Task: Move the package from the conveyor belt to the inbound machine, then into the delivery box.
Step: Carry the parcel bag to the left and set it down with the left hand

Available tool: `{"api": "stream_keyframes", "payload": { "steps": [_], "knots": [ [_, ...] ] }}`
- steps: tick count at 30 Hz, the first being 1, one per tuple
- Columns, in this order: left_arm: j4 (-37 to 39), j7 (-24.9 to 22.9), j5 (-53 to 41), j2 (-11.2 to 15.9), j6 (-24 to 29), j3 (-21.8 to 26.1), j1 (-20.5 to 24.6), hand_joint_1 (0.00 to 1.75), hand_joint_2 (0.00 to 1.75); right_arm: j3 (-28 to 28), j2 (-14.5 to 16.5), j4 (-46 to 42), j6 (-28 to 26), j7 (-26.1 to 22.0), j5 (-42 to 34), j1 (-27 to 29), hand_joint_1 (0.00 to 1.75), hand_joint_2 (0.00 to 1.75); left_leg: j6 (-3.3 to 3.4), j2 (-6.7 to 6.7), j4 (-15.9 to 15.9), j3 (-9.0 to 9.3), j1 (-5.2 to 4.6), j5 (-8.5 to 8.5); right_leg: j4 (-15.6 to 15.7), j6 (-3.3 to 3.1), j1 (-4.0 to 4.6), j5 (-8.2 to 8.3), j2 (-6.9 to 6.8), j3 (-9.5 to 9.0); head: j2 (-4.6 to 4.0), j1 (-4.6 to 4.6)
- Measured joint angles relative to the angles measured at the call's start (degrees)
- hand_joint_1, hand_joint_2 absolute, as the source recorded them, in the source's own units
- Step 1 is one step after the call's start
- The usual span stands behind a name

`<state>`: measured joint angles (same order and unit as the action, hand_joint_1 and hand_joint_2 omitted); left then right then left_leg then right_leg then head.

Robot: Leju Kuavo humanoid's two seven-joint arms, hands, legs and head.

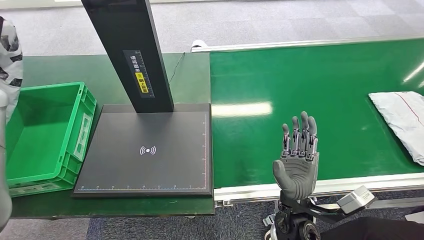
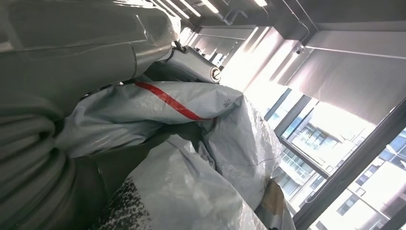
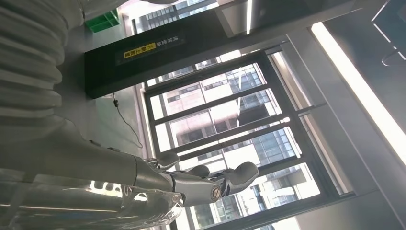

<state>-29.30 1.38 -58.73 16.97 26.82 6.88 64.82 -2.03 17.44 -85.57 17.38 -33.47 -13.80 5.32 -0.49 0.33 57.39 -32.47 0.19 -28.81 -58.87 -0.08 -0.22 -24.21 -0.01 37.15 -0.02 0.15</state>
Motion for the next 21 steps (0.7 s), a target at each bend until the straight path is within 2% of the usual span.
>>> {"api": "stream_keyframes", "payload": {
  "steps": [3,7,10,19,20,21],
  "knots": [
    [0.8,-2.4,-1.7,0.1,-3.3,0.0,0.5,1.75,1.75,0.0,0.0,0.0,-0.1,-0.2,0.2,0.0,0.00,1.75,0.00,0.00,0.0,0.00,0.00,0.00,0.0,0.00,0.00,0.00,0.00,0.00,0.00,0.00],
    [3.0,-7.1,-5.6,0.4,-13.4,0.0,1.1,1.75,1.75,-0.2,0.0,-0.1,-0.6,-0.7,1.2,0.3,0.00,1.75,0.00,0.01,0.0,0.00,0.01,0.00,0.0,0.00,0.01,0.00,0.00,0.00,0.01,0.00],
    [4.6,-9.1,-8.0,0.6,-19.0,0.0,1.1,1.75,1.75,-0.2,0.0,-0.3,-0.7,-0.9,1.4,0.6,0.00,1.75,0.00,0.00,0.0,0.00,0.00,0.00,0.0,0.00,0.00,0.00,0.00,0.00,0.01,0.00],
    [8.2,-10.9,-12.9,0.3,-28.4,0.0,-1.7,1.75,1.75,-0.3,0.1,-0.9,-2.6,-0.6,2.8,0.4,0.00,1.75,0.00,0.00,0.0,-0.01,0.00,-0.01,0.0,0.00,-0.01,0.00,0.00,0.01,0.01,0.01],
    [8.6,-11.0,-13.3,0.3,-29.2,0.0,-2.2,1.68,1.75,-0.3,0.1,-0.9,-2.8,-0.5,2.8,0.3,0.00,1.75,0.00,0.01,0.0,-0.01,0.00,-0.01,0.0,0.00,0.00,0.00,0.00,0.01,0.00,0.01],
    [8.8,-11.0,-13.7,0.2,-29.8,0.0,-2.6,1.30,1.75,-0.3,0.1,-0.9,-3.0,-0.4,2.8,0.2,0.00,1.75,0.00,0.00,0.0,-0.01,0.00,-0.01,0.0,0.00,0.00,0.00,0.00,0.01,0.00,0.01]
  ]
}}
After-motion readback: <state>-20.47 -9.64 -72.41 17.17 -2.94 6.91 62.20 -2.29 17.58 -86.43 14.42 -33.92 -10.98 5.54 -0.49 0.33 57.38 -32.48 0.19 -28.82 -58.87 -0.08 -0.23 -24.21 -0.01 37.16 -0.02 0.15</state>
